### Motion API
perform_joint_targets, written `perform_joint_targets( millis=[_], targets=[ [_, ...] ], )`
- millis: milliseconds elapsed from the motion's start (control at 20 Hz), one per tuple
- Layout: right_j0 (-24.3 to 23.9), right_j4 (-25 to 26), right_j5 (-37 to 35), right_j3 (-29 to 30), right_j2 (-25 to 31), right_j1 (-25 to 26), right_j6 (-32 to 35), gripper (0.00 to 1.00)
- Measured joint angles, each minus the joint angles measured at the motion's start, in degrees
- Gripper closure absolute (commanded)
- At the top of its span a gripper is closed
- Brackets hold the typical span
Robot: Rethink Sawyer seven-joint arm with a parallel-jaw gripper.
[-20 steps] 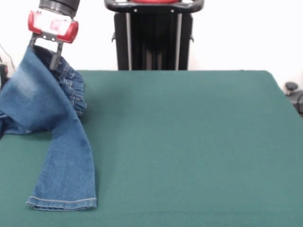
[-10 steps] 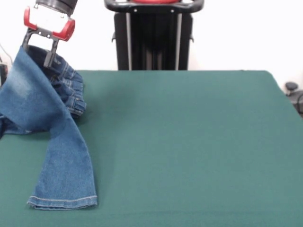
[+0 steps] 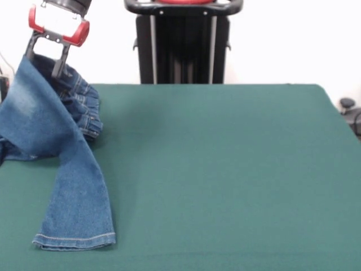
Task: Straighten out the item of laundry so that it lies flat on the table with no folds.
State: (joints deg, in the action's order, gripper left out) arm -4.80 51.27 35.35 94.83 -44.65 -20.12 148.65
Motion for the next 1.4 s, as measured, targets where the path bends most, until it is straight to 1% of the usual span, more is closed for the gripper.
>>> perform_joint_targets(
  millis=[600, 1000, 1250, 1350, 1400],
  targets=[
    [3.83, 1.85, 0.01, 3.82, -3.1, -3.16, 0.0, 0.0],
    [3.89, 1.7, 0.01, 4.83, -4.28, -3.41, 0.0, 0.0],
    [3.88, -0.13, 0.25, 4.92, -4.91, -2.27, 0.0, 0.0],
    [3.79, -2.56, 1.19, 4.94, -4.92, -1.24, 0.0, 0.0],
    [3.77, -2.97, 1.36, 4.94, -4.92, -1.07, 0.0, 0.0]
  ],
)
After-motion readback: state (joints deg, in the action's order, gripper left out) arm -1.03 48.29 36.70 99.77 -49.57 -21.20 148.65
